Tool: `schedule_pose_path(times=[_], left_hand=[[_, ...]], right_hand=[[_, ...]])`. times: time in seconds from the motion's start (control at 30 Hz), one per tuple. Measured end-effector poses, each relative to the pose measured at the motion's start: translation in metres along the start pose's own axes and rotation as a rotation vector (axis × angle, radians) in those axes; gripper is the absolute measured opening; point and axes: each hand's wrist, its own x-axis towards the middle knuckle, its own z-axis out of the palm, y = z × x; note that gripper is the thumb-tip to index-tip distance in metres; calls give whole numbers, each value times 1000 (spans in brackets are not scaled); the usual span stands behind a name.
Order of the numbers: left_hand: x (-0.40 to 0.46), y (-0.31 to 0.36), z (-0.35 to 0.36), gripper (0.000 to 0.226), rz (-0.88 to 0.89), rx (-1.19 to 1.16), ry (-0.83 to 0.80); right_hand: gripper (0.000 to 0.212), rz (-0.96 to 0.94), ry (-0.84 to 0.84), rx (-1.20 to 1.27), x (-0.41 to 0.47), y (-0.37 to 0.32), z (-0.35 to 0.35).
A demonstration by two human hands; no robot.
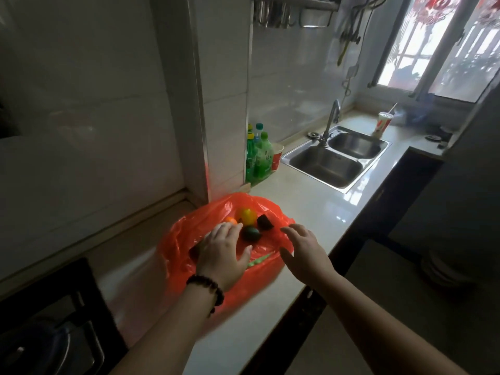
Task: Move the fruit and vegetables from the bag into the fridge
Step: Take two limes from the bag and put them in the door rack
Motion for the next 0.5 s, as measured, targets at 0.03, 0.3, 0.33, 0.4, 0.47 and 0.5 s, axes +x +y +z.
schedule_pose_path(times=[0.03,0.3,0.33,0.4,0.47,0.5], left_hand=[[7,-2,8,57,-8,5,-5],[66,-15,84,51,-160,33,34],[74,-14,95,49,-191,39,56],[92,-11,116,47,-275,50,97],[99,-7,129,45,-340,51,110],[105,-4,139,44,-379,53,115]], right_hand=[[50,-6,-12,8,11,6,4],[44,-91,-149,136,115,61,50],[42,-120,-171,149,129,69,56],[37,-207,-233,156,156,86,67],[37,-304,-279,143,170,93,72],[36,-356,-312,140,180,99,76]])
